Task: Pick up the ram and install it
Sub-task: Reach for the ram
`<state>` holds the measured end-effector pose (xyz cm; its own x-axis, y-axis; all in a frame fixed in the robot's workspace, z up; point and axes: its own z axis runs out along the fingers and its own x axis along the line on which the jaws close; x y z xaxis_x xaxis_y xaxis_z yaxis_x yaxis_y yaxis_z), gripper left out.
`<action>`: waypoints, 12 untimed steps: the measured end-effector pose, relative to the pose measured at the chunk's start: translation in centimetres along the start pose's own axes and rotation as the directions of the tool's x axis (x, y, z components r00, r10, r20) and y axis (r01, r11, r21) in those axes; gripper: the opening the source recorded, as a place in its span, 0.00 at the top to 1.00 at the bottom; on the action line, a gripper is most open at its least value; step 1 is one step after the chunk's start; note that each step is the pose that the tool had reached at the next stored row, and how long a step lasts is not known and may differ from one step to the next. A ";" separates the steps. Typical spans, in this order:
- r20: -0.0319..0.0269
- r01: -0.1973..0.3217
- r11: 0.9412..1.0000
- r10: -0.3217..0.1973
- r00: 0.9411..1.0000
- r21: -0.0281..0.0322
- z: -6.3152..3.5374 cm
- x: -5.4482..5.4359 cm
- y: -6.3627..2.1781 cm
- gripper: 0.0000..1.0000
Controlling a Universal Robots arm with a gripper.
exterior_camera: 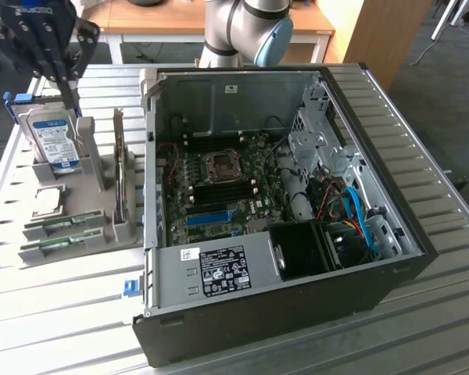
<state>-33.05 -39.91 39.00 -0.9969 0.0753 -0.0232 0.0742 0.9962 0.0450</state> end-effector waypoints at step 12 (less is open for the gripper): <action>0.000 0.000 1.000 0.000 1.000 0.000 0.03 3.4 -0.28 0.89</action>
<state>-36.41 -39.93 38.87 -0.9969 0.0753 -0.0232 0.0742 0.9962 0.0448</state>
